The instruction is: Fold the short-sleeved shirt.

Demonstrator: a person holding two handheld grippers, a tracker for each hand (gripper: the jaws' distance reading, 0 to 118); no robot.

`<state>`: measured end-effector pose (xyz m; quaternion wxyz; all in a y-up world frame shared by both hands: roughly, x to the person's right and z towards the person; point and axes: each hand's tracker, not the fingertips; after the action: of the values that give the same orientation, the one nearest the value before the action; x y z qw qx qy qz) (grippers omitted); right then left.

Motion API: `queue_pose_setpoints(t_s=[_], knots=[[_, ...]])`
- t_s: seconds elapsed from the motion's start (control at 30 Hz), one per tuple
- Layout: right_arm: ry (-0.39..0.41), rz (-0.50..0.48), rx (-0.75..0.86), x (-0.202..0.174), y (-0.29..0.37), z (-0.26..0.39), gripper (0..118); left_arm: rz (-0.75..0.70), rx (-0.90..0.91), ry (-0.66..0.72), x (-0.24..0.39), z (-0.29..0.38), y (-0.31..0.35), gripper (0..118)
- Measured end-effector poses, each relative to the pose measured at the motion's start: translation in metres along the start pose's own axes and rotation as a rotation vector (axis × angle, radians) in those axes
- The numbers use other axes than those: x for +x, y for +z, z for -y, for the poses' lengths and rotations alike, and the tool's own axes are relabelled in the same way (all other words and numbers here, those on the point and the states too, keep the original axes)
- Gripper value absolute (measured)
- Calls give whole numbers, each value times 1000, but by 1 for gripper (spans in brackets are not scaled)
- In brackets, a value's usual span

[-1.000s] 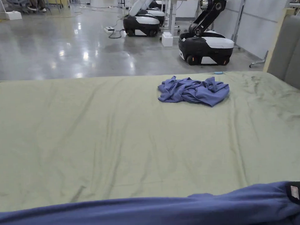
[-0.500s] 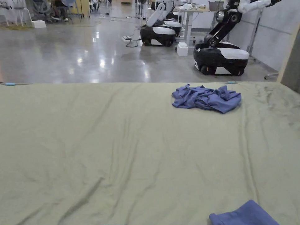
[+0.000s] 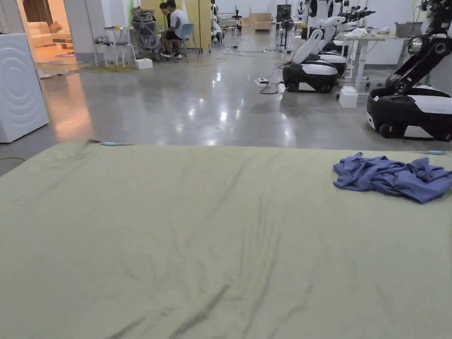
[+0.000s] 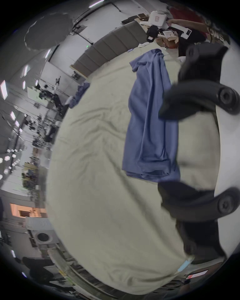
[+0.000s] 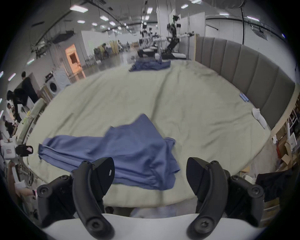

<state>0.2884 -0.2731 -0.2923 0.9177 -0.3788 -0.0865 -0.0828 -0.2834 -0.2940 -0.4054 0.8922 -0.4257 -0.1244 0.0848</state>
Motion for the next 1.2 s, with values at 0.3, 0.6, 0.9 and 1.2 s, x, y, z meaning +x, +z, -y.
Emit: queue_pose_setpoints(t_s=[0.3, 0.6, 0.9, 1.2], knots=[[25, -136, -126, -38, -17, 36, 4, 7, -43, 88, -12, 13, -6, 0], [9, -92, -139, -42, -20, 26, 4, 273, -47, 356, -100, -32, -50, 36], [35, -145, -143, -78, -10, 2, 4, 588, -212, 423, -143, -41, -124, 118], [133, -259, -140, -117, -8, -18, 4, 807, -286, 421, -125, -29, -150, 118]])
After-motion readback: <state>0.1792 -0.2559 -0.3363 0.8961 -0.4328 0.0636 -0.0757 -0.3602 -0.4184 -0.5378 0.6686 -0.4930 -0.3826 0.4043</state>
